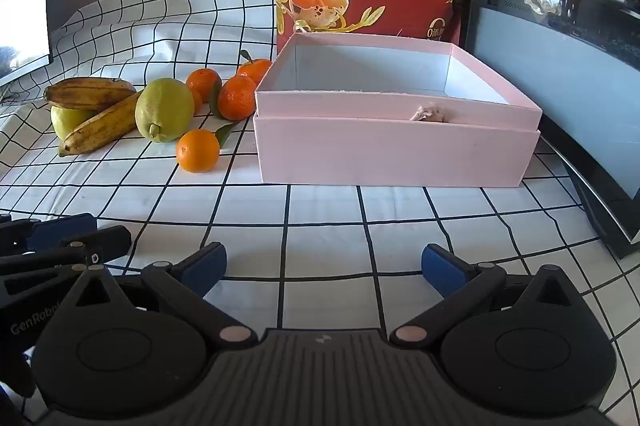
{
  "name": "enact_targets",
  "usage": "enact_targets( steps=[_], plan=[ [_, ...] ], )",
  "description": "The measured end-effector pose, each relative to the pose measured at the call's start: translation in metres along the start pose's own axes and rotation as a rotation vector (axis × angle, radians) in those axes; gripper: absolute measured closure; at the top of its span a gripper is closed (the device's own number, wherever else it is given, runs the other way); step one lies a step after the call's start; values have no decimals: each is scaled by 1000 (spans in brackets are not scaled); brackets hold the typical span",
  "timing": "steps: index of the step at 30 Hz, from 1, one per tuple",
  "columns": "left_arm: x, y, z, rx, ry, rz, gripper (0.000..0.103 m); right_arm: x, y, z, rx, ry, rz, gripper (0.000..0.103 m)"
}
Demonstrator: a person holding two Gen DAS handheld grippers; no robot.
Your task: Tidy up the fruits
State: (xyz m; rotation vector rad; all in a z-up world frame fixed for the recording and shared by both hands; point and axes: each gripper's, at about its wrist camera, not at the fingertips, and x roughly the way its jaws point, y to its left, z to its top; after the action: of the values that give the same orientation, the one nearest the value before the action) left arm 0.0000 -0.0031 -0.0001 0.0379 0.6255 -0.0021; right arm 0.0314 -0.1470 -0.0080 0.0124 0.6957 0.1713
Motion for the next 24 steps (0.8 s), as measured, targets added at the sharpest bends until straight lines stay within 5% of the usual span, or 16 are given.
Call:
enact_targets(
  steps=[24],
  plan=[
    [-3, 4, 0, -27, -5, -19, 71, -2, 0, 0, -3, -2, 3, 0]
  ],
)
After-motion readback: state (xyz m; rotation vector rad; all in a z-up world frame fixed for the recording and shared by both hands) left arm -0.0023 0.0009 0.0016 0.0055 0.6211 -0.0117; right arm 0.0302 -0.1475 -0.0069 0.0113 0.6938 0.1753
